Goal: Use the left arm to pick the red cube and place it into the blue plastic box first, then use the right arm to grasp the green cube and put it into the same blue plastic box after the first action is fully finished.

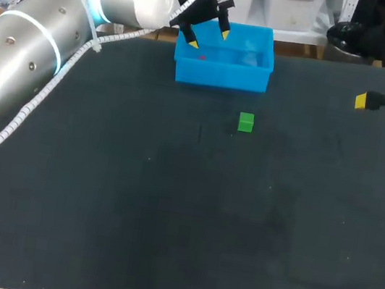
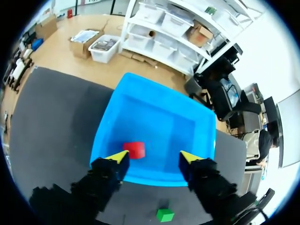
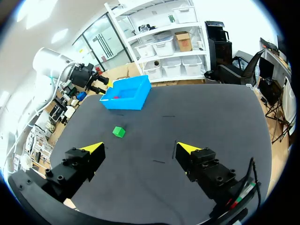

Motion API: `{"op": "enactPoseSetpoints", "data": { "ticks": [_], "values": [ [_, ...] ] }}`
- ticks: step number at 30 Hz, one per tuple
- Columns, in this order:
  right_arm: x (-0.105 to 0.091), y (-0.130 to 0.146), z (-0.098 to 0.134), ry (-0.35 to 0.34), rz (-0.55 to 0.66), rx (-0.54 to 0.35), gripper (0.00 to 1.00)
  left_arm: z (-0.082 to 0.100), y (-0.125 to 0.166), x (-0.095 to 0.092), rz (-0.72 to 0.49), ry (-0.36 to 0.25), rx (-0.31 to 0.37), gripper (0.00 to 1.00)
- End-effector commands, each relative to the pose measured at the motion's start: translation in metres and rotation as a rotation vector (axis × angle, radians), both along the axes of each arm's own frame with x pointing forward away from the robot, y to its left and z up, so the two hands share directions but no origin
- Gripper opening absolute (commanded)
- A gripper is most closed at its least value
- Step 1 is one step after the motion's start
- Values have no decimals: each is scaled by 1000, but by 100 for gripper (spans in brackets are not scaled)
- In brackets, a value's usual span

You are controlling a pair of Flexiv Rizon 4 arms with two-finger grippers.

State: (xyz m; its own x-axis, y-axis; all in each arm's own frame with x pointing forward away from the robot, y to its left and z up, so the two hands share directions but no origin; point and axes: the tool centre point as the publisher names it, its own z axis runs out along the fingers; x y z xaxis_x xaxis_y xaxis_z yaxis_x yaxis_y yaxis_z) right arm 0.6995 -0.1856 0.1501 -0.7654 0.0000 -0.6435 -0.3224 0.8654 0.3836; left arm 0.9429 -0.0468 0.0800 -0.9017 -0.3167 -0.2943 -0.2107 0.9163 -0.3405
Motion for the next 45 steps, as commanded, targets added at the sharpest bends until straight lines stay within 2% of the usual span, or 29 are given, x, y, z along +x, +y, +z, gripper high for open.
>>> {"op": "enactPoseSetpoints", "data": {
  "ticks": [1, 6, 13, 17, 29, 38, 45],
  "values": [
    [0, 0, 0, 0, -1, -1, 100, 3, -6, 12, -21, 50, 0, 100],
    [0, 0, 0, 0, -1, -1, 100, 10, -5, 8, -35, 32, 1, 100],
    [0, 0, 0, 0, -1, -1, 100, 19, 3, -16, -123, -44, 94, 100],
    [0, 0, 0, 0, -1, -1, 100, 22, 10, -33, -168, -63, 128, 100],
    [0, 0, 0, 0, -1, -1, 100, 29, 38, -82, -197, -60, 127, 100],
    [0, 0, 0, 0, -1, -1, 100, 37, 55, -126, -273, -53, 113, 100],
    [0, 0, 0, 0, -1, -1, 100, 39, 67, -154, -358, -55, 119, 100]
  ]
}}
